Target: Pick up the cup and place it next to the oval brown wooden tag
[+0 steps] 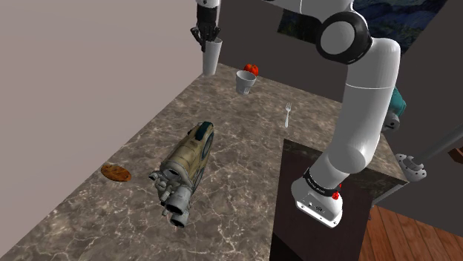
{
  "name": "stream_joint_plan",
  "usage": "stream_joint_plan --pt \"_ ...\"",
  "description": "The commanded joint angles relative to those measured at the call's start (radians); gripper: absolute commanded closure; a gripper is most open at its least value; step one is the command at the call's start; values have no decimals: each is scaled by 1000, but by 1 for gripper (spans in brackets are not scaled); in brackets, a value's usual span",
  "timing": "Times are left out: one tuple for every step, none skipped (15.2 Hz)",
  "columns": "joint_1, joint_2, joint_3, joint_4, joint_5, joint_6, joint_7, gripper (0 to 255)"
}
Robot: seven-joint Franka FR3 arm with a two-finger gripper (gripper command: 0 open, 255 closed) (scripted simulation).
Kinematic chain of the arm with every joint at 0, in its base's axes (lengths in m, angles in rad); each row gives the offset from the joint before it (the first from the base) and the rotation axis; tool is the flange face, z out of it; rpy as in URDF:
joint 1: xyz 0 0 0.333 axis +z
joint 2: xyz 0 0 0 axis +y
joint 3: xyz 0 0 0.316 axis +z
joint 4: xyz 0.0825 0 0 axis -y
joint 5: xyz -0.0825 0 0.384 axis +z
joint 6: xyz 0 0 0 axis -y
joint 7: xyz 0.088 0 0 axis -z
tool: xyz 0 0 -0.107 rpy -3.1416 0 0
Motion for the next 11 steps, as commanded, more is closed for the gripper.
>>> stream_joint_plan --pt "2 8 0 40 -1 -32 -3 255" --pt "3 13 0 60 -1 -48 -5 255" --pt "5 18 0 81 -2 -64 -6 255" --pt "6 23 0 104 -2 -81 -7 255" --pt "8 29 0 127 -3 -98 -9 255" --pt "10 36 -1 151 -4 -115 -10 255" --pt "12 43 -1 176 -5 -133 -12 255" --pt "14 51 -1 203 -6 -152 -13 255" --pt "16 60 -1 231 -8 -171 -15 255" --pt "18 67 -2 251 -9 -184 -16 255" --pt "30 46 4 218 -8 -174 4 255"
